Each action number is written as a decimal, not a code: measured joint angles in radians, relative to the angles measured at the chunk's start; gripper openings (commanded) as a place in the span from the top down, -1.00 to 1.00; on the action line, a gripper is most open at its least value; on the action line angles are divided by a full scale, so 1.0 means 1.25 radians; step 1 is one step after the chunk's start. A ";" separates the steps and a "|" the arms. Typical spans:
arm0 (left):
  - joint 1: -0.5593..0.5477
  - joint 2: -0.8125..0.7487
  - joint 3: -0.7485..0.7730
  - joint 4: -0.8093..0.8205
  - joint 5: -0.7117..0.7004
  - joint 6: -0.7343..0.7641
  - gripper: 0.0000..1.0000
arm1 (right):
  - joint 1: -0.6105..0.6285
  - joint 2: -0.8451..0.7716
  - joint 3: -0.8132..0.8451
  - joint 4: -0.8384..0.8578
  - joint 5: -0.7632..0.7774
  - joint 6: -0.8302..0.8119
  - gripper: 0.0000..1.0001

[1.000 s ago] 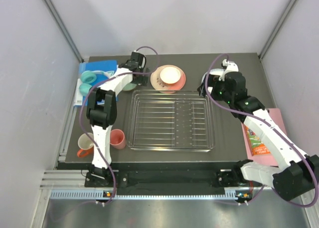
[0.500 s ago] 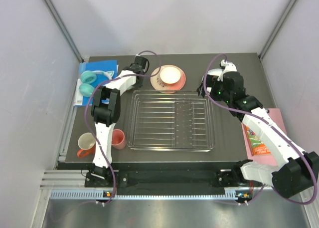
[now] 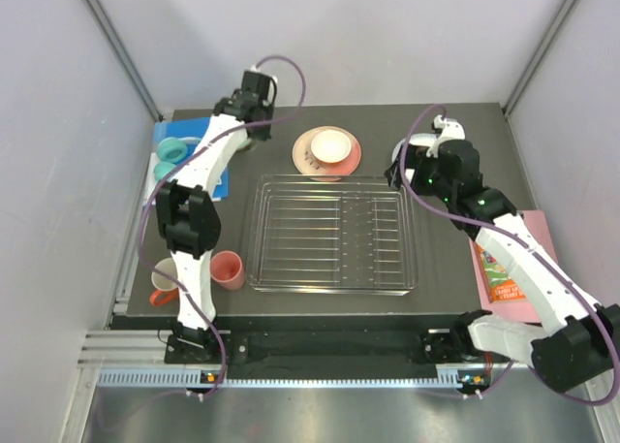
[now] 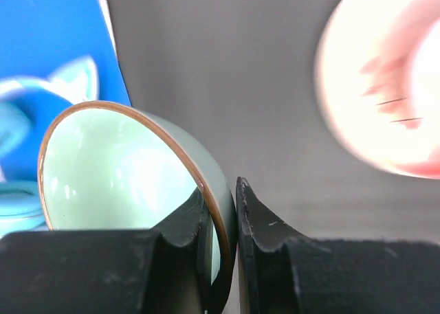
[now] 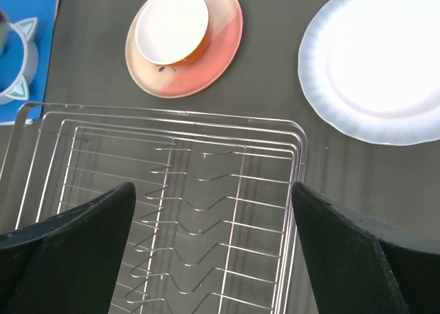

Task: Load the mixed dishes into the dish rack

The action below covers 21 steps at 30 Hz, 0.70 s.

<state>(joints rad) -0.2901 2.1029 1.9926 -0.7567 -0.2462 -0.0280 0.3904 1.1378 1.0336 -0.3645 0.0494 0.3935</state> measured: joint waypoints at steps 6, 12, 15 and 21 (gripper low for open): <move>0.000 -0.119 0.225 -0.108 0.181 -0.059 1.00 | 0.000 -0.066 0.000 -0.004 0.049 -0.007 -0.89; -0.034 -0.291 0.179 -0.119 0.504 -0.176 1.00 | 0.000 -0.174 -0.033 -0.017 0.162 -0.002 -0.89; -0.078 -0.297 0.130 -0.105 0.665 -0.251 1.00 | 0.000 -0.247 -0.063 -0.021 0.220 0.009 -0.86; -0.160 -0.229 -0.078 0.096 0.848 -0.466 1.00 | 0.000 -0.389 -0.115 -0.023 0.304 0.029 -0.84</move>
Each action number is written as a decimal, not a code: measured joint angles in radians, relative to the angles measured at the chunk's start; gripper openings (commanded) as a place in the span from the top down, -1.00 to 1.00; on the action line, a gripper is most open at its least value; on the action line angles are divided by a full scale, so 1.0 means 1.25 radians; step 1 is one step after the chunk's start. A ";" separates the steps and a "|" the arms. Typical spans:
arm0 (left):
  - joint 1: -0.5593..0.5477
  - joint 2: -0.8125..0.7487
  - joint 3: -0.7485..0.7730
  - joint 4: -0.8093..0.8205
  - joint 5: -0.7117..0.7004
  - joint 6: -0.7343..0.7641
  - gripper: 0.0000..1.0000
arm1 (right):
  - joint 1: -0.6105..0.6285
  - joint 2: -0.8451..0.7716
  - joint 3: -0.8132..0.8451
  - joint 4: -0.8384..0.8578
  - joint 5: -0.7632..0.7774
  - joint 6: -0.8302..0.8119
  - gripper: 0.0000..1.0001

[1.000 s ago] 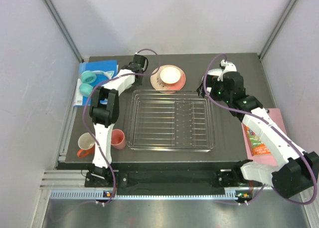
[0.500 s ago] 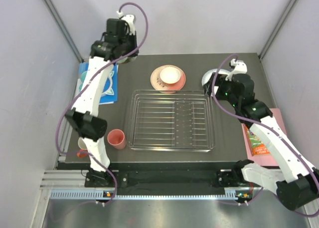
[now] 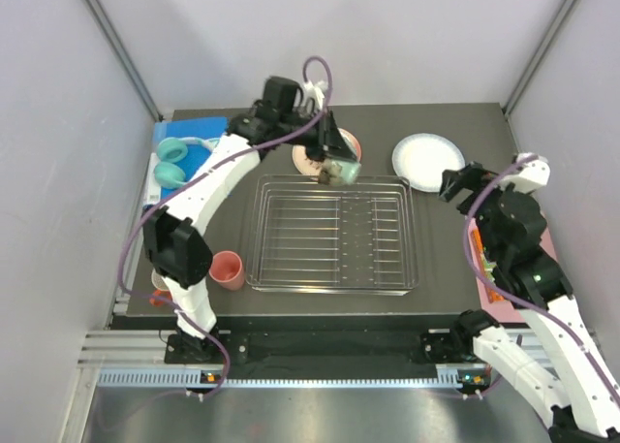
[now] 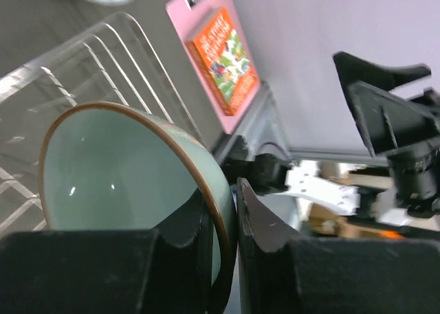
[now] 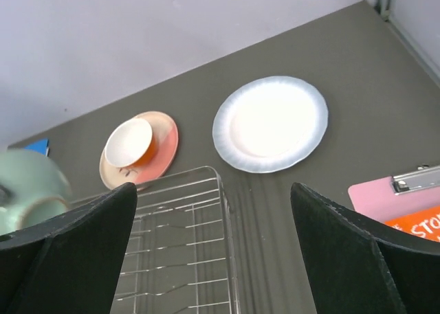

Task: Load the mixed dishes into the dish rack

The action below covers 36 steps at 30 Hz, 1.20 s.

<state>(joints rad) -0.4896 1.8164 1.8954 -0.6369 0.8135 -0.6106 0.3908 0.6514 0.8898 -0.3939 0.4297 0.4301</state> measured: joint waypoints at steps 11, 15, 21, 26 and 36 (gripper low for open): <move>-0.170 0.115 -0.132 0.417 0.027 -0.350 1.00 | 0.000 -0.030 -0.010 -0.005 0.053 0.007 -0.83; -0.190 0.118 -0.135 0.489 -0.010 -0.392 1.00 | 0.000 -0.022 -0.011 -0.010 0.050 0.011 -0.83; -0.192 0.122 -0.185 0.526 -0.135 -0.400 1.00 | 0.000 -0.023 -0.012 -0.016 0.031 0.014 -0.84; -0.216 0.179 -0.188 0.525 -0.224 -0.396 1.00 | 0.000 -0.020 -0.012 -0.018 0.021 0.016 -0.84; -0.248 0.218 -0.187 0.513 -0.321 -0.403 1.00 | 0.000 -0.007 -0.009 -0.030 0.008 0.022 -0.86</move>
<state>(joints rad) -0.8001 2.0888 1.6619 0.0044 0.4118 -1.1141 0.3908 0.6426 0.8787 -0.4309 0.4400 0.4576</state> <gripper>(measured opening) 0.191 0.925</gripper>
